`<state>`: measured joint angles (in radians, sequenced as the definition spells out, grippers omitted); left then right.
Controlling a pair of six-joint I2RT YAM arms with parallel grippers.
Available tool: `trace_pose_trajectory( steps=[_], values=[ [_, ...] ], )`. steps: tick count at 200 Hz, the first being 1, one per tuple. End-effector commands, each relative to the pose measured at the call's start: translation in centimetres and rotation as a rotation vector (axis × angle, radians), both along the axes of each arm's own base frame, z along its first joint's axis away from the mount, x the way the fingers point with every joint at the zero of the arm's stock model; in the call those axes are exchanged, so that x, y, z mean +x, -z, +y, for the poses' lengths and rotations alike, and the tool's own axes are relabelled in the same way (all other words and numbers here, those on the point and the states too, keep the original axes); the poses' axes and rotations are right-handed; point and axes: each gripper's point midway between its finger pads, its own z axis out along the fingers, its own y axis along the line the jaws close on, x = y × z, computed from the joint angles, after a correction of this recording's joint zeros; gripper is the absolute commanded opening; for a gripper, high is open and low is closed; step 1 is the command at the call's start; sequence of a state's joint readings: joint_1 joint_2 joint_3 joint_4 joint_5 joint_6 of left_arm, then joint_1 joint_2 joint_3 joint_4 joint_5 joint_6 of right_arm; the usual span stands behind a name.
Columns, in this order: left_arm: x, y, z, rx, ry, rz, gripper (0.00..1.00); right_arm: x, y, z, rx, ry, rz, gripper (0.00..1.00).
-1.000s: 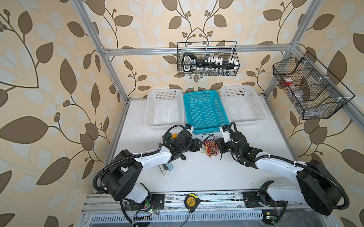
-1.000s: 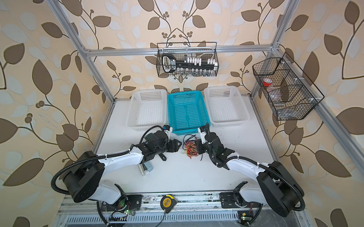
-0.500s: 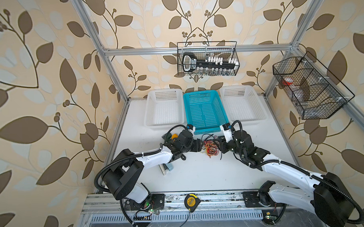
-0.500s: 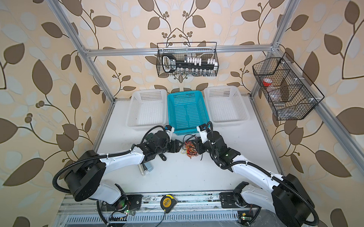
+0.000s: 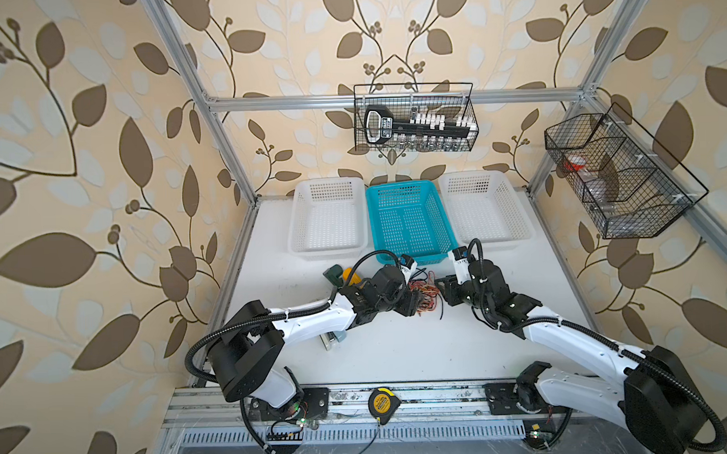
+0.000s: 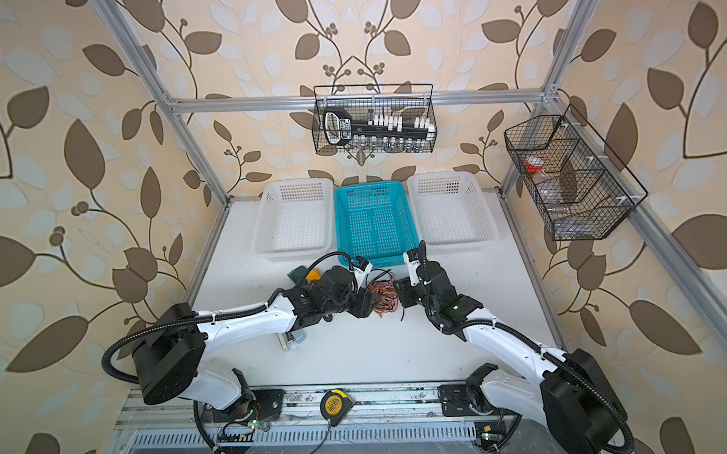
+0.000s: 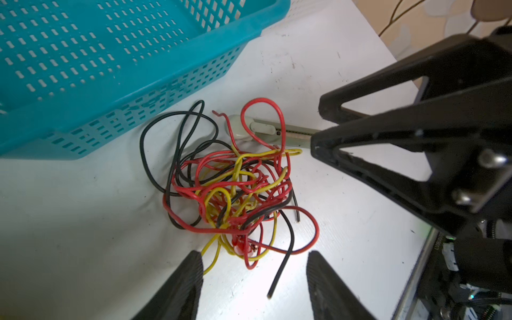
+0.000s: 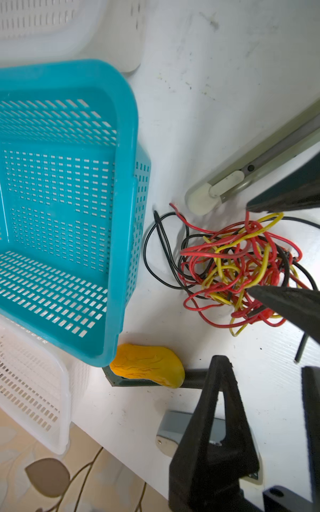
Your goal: Untangle the cables
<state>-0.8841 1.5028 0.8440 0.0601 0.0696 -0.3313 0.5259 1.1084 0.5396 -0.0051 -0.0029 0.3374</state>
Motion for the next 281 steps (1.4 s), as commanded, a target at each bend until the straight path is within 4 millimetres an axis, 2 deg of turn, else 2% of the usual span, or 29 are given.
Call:
trace_pose_trajectory(
  steps=[1,58,103,119,148,156,184,186,190,227,281],
  values=[
    [0.8,-1.6,-0.5,-0.009,-0.001,-0.051,0.62,0.2,-0.5,0.0,0.000,0.010,0.017,0.43],
    [0.7,-1.6,0.1,-0.041,-0.040,-0.052,0.62,0.7,0.6,1.0,0.009,-0.017,0.038,0.44],
    [0.5,-1.5,0.7,-0.041,-0.055,-0.055,0.62,2.4,0.5,2.5,0.011,-0.035,0.014,0.40],
    [0.5,-1.5,0.8,-0.042,-0.058,-0.056,0.63,3.0,0.7,3.0,-0.004,-0.046,0.017,0.33],
    [0.4,-0.9,1.1,-0.029,-0.063,-0.053,0.65,3.3,0.8,4.2,-0.020,-0.092,0.032,0.05],
    [0.4,-0.8,1.2,-0.026,-0.061,-0.052,0.66,3.3,0.4,4.6,-0.019,-0.106,0.023,0.00],
    [0.3,-0.7,1.2,-0.022,-0.051,-0.057,0.69,2.6,-1.6,6.2,0.017,-0.165,-0.013,0.00],
    [0.2,-1.6,1.2,-0.040,-0.049,-0.069,0.69,2.6,-1.8,6.2,0.021,-0.168,-0.015,0.00],
    [0.2,-1.9,1.2,-0.047,-0.046,-0.076,0.69,2.5,-2.2,6.4,0.028,-0.175,-0.020,0.00],
    [-0.3,-1.9,0.9,-0.054,-0.006,-0.085,0.68,1.8,-5.5,7.5,0.072,-0.204,-0.070,0.00],
    [0.3,-1.8,0.8,-0.059,-0.033,-0.093,0.67,0.9,-7.0,8.8,0.105,-0.229,-0.069,0.00]
  ],
)
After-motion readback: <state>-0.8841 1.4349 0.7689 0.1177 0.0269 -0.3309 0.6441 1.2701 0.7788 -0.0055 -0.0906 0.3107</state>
